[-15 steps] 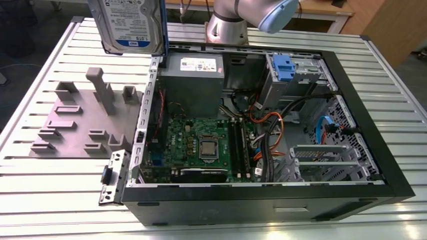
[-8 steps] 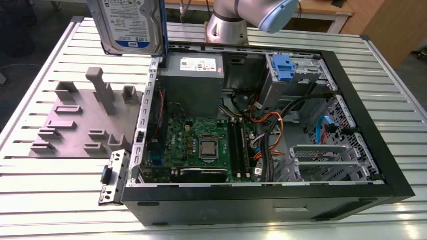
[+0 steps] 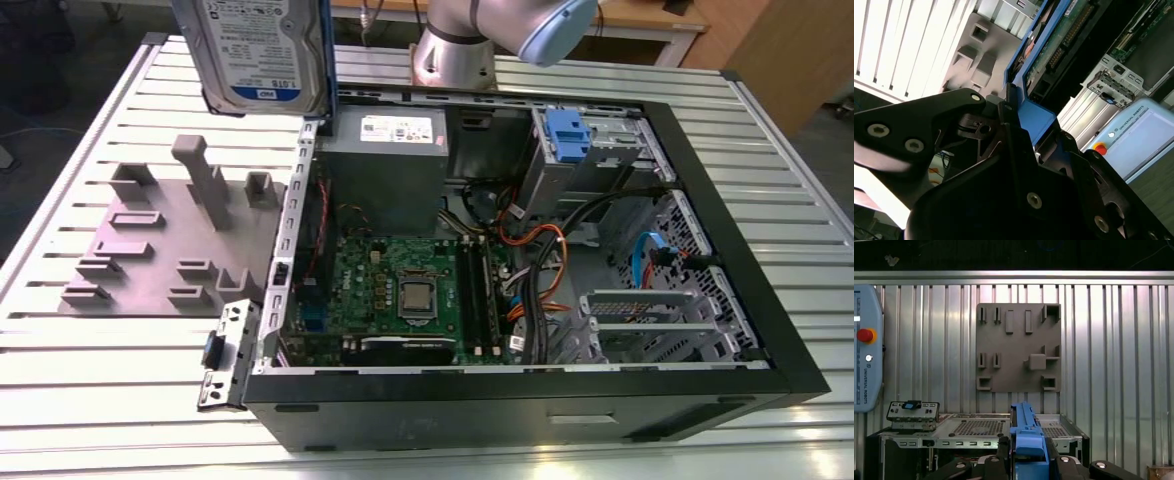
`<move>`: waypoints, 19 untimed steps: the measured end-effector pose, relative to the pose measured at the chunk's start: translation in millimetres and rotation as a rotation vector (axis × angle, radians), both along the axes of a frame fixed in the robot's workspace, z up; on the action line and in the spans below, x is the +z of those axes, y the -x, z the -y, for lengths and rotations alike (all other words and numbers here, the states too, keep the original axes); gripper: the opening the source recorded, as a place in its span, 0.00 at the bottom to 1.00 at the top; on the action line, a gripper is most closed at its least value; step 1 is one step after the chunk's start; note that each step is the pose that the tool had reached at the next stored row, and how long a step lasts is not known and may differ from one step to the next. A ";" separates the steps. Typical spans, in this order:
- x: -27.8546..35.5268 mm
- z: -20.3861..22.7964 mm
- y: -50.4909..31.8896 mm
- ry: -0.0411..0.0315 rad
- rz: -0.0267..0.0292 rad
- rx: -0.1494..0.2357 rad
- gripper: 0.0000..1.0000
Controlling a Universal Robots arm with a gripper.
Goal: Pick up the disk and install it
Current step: 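Pick up the disk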
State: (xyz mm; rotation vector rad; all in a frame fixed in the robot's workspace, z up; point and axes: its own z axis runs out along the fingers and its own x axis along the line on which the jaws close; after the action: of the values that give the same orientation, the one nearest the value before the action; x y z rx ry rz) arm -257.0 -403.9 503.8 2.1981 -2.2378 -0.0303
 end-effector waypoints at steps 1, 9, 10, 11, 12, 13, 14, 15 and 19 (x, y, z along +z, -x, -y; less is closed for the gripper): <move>0.0 0.3 -1.2 0.0001 -0.0001 0.000 0.36; -1.0 1.1 -14.0 -0.0001 0.0000 0.000 0.36; -1.1 2.1 -14.5 0.0000 0.0000 0.000 0.36; -1.1 3.1 -14.8 0.0003 -0.0002 0.000 0.36; -1.2 4.5 -14.9 0.0008 -0.0002 0.000 0.36; -1.4 6.5 -14.9 0.0013 -0.0002 0.000 0.36; -1.5 8.1 -14.9 0.0018 -0.0001 0.000 0.36; -1.6 9.8 -14.9 0.0023 -0.0001 0.000 0.36; -2.0 13.5 -15.9 0.0038 0.0000 0.000 0.36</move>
State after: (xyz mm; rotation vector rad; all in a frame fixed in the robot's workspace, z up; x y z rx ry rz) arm -241.2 -417.4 501.8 2.1962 -2.2360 -0.0261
